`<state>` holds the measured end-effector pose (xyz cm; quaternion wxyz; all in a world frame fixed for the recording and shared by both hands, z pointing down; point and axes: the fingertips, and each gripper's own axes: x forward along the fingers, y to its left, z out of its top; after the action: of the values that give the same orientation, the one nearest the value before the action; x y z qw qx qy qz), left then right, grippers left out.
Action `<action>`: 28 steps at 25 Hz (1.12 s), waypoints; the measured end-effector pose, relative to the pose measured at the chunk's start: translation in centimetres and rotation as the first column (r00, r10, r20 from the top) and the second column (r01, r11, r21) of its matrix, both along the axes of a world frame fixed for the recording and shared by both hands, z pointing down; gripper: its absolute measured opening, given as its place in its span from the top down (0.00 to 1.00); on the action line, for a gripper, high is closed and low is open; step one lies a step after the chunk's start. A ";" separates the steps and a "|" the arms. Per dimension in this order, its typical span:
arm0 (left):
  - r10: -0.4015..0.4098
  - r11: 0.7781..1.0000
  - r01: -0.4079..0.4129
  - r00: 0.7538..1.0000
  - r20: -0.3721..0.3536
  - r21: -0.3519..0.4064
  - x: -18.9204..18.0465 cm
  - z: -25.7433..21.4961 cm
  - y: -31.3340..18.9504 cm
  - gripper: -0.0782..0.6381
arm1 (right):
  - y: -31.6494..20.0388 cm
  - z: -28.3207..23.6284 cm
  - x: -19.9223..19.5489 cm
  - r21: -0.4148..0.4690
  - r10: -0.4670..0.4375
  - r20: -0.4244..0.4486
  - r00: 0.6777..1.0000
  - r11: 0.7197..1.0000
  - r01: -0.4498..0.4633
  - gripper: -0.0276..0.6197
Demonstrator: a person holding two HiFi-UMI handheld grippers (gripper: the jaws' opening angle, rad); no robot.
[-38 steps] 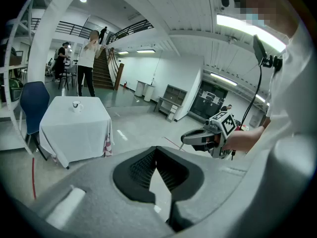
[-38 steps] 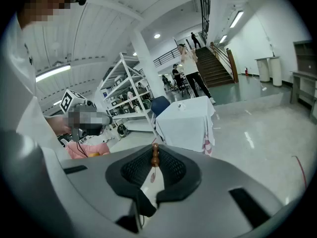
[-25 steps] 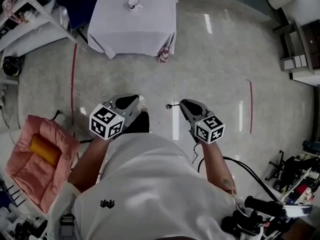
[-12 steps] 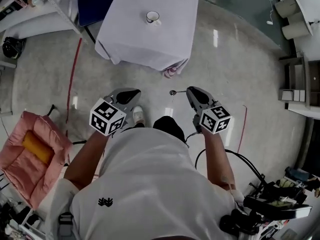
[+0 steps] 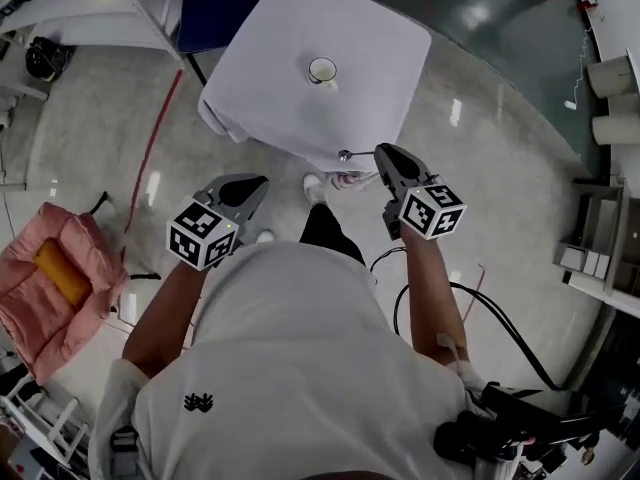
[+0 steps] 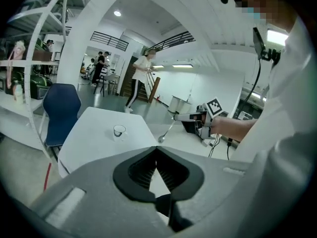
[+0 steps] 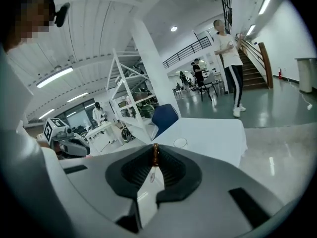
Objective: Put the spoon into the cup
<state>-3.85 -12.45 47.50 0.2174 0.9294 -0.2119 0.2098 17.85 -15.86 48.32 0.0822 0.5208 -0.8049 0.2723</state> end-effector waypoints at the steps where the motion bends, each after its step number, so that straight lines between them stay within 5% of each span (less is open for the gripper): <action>1: -0.025 1.000 0.025 1.000 0.001 0.004 0.9 -0.5 -1.3 0.88 | -2.2 -0.1 0.8 0.004 -0.020 0.004 1.000 1.000 0.020 0.89; 8: -0.181 0.983 0.181 0.983 0.029 0.017 5.8 -2.2 -9.5 0.88 | -16.7 1.7 4.0 -0.001 -0.165 0.026 0.986 0.986 0.165 0.89; 15: -0.335 0.942 0.336 0.941 0.047 -0.003 8.7 -2.8 -13.5 0.88 | -25.9 5.9 5.0 -0.043 -0.299 0.031 0.954 0.953 0.301 0.89; 28: -0.556 0.825 0.565 0.818 0.145 -0.023 3.9 -4.4 -16.2 0.88 | -33.5 14.1 -0.7 -0.169 -0.447 0.023 0.894 0.880 0.444 0.89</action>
<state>0.05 -28.66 43.12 0.2850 0.8024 -0.4830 0.2043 17.20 -49.40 62.40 0.1933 0.3153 -0.8760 0.3096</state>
